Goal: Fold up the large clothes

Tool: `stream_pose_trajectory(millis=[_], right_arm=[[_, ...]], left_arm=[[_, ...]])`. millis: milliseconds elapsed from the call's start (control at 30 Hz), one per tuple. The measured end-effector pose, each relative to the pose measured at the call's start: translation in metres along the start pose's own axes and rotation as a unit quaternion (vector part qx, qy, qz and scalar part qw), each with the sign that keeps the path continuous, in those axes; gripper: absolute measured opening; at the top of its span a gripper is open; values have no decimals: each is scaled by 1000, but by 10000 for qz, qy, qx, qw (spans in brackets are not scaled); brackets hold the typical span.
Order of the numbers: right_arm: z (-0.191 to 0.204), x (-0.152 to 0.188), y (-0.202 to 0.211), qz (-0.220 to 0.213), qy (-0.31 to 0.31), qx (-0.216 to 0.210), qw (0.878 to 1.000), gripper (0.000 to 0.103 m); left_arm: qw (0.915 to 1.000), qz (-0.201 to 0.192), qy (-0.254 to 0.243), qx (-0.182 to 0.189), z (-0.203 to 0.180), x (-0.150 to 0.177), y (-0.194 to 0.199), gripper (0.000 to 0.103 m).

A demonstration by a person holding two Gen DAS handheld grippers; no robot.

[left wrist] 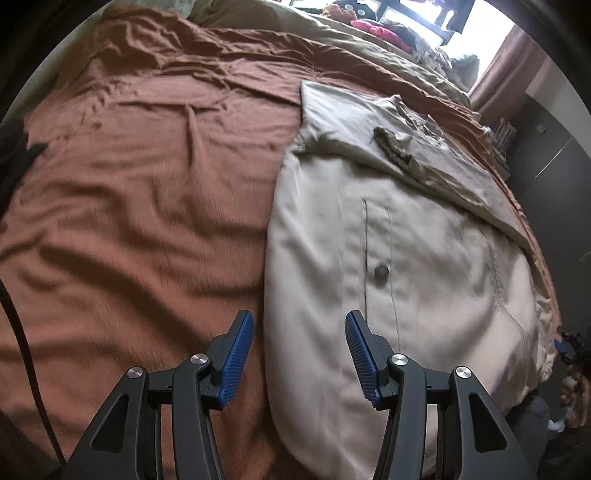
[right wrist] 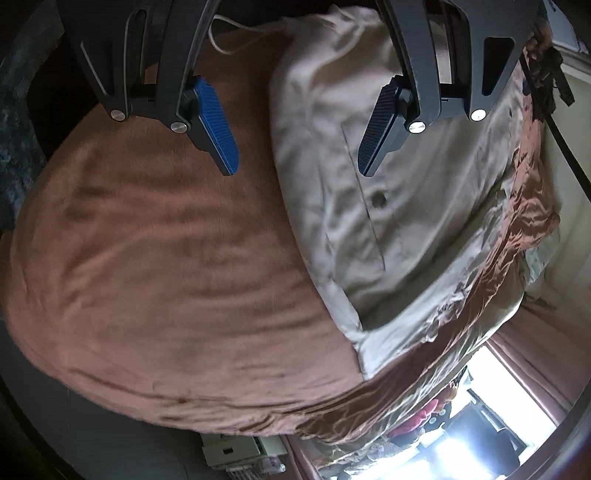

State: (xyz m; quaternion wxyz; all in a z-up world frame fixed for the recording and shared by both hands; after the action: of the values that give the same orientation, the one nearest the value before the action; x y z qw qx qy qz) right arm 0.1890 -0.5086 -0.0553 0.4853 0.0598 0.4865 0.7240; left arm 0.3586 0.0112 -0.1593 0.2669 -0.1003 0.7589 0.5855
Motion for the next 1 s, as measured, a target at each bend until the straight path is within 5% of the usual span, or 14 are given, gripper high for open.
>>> stream_pose_trajectory(millis=[567,800,1000], right_arm=[[-29,37,-8,979,22,-1657,9813,60],[-43,25,-28,757,-547,-1605,9826,35],[-36,25,-41,735,-855,-1579,9810,33]], left_arm=[[9946,-64,530,885,-10,56,7,54],[9950,-163,583,796,-8,48,-7,54],[9934,-313,836,718,-5,42,-12,53]])
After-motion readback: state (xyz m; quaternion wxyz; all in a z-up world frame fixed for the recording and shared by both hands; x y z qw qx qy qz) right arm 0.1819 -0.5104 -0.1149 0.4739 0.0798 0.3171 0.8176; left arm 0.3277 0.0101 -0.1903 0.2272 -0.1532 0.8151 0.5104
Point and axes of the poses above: each gripper's, at about its wrist camera, not at the fingertips, and y roughly against the way its jaws point, z to its left, x to its underside, the point moved 1 cm from there along -y, roughly the way its jaws point, and after that the axes turned 15 degrees about -y, right-handed, at the moved point
